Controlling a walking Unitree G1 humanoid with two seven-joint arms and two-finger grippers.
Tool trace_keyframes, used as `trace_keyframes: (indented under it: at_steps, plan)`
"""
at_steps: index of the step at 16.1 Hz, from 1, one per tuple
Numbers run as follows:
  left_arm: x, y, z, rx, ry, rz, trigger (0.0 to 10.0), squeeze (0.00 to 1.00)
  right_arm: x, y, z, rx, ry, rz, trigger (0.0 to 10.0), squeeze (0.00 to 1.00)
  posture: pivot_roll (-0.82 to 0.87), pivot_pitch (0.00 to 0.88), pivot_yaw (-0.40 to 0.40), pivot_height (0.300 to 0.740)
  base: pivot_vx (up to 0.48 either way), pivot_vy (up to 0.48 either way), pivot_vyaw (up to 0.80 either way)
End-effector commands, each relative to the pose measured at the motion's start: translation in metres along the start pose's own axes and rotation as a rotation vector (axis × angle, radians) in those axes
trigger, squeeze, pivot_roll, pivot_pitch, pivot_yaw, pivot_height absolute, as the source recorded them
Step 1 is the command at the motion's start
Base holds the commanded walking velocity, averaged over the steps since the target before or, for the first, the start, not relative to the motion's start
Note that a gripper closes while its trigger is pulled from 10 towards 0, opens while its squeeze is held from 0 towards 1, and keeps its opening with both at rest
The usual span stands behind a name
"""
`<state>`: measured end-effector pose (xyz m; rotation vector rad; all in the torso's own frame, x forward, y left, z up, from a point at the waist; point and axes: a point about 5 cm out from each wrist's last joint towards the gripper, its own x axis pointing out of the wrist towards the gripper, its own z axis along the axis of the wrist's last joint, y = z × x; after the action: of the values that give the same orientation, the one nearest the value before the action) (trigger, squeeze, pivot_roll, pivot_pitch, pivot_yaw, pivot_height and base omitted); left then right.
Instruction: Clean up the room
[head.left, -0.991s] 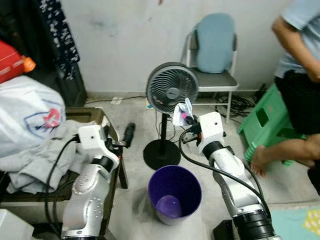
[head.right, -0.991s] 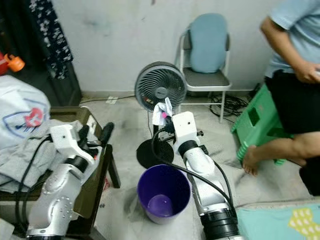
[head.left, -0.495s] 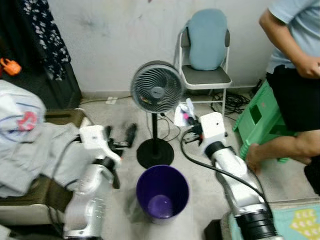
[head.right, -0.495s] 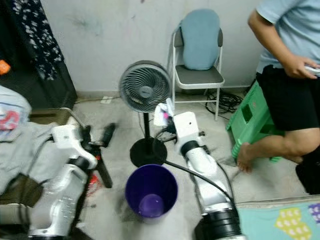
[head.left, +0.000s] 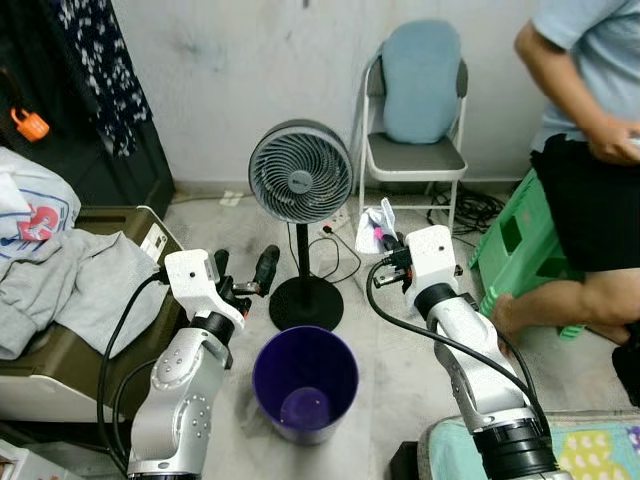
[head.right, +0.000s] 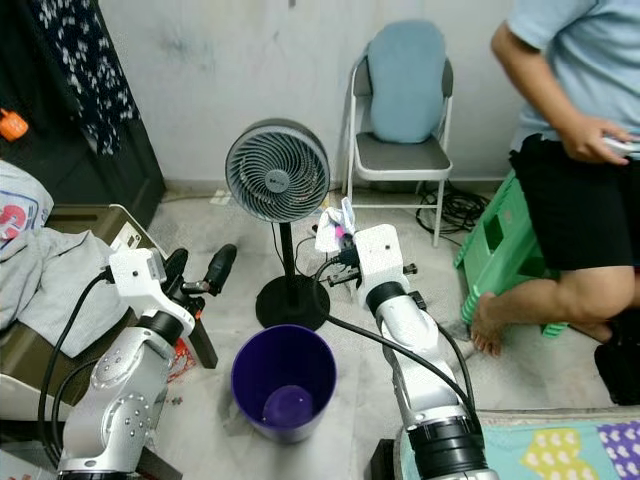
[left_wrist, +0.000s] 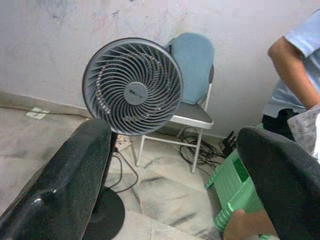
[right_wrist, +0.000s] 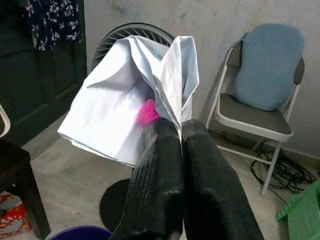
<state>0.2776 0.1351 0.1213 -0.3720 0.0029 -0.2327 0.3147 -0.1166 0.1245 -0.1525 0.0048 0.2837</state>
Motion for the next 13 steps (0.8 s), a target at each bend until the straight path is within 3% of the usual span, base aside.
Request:
trace_keyframes:
  at_steps: [1,3,11,13]
  plan:
    - [-0.0011,0.0009,0.0054,0.012,-0.022,-0.008,10.0,0.0,0.0023,0.0028,0.0035,0.001,-0.014,0.004,10.0,0.0,-0.19,0.0,0.006,0.74,0.0,0.0,0.0]
    - [-0.0011,0.0006,0.0066,0.007,-0.03,-0.016,10.0,0.0,0.0024,0.0027,0.0032,0.005,-0.012,0.0,10.0,0.0,-0.19,0.0,0.007,0.74,0.131,0.0,0.0]
    - [-0.0008,0.0001,0.0066,0.012,-0.035,-0.022,10.0,0.0,0.0032,0.0029,0.0031,0.003,-0.012,0.004,10.0,0.0,-0.19,0.0,0.006,0.74,0.284,0.38,0.0]
    - [-0.0008,0.0002,0.0061,0.009,-0.031,-0.019,10.0,0.0,0.0029,0.0029,0.002,0.002,-0.01,0.004,10.0,0.0,-0.19,0.0,0.004,0.74,0.0,0.0,0.0]
